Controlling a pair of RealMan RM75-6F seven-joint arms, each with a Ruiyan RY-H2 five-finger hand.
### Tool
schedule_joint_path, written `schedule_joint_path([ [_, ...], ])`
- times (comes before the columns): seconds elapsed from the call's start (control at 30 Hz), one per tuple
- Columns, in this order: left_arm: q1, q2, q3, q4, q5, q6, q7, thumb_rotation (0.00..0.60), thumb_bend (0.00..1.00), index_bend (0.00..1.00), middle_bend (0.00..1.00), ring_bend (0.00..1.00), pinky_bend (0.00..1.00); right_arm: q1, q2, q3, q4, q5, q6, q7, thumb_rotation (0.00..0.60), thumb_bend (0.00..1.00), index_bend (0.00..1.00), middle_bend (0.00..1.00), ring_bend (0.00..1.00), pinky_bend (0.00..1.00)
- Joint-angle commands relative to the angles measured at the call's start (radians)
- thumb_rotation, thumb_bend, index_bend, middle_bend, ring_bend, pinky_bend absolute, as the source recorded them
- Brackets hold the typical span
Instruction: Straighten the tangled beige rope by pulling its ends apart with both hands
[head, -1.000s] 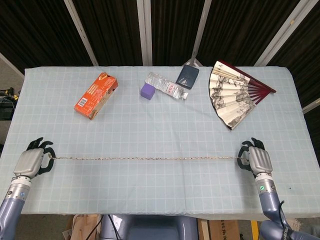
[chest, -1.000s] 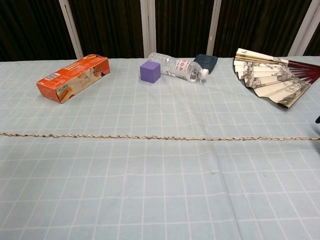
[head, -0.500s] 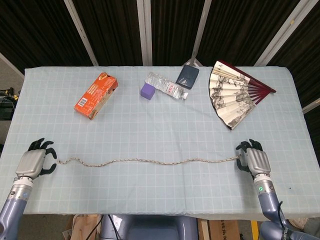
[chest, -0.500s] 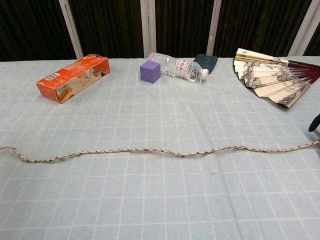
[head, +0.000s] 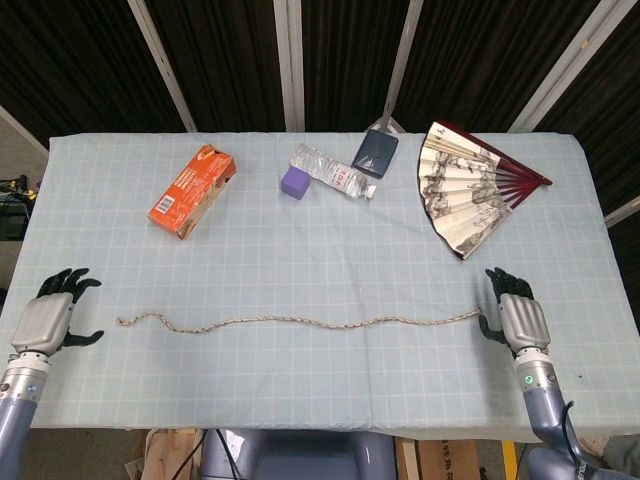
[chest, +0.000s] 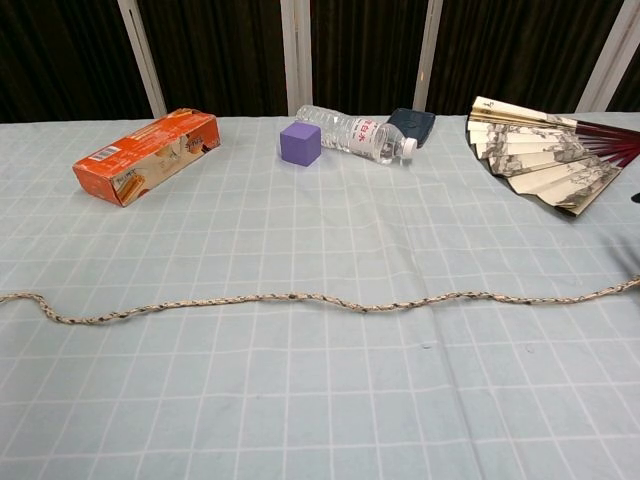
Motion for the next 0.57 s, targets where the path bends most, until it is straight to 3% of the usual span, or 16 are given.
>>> schedule_joint_path([
  [0.03,0.035,0.043,-0.012,-0.054,0.038,0.061,-0.06,0.6,0.19,0.16,0.03,0.0,0.0,-0.024,0.044,0.004,-0.055,-0.03,0.038,0.027,0.6,0.42,0.0,0.0,0.0,0.0],
  [0.3,0.151,0.102,0.029,-0.095,0.211,0.274,-0.157,0.6,0.18,0.1,0.0,0.0,0.0,-0.116,0.165,-0.053,-0.183,-0.195,0.169,0.087,0.6,0.4,0.0,0.0,0.0,0.0],
  [0.57,0.248,0.093,0.1,-0.016,0.375,0.441,-0.135,0.6,0.18,0.08,0.0,0.0,0.0,-0.223,0.232,-0.151,-0.221,-0.382,0.319,0.106,0.6,0.4,0.0,0.0,0.0,0.0],
])
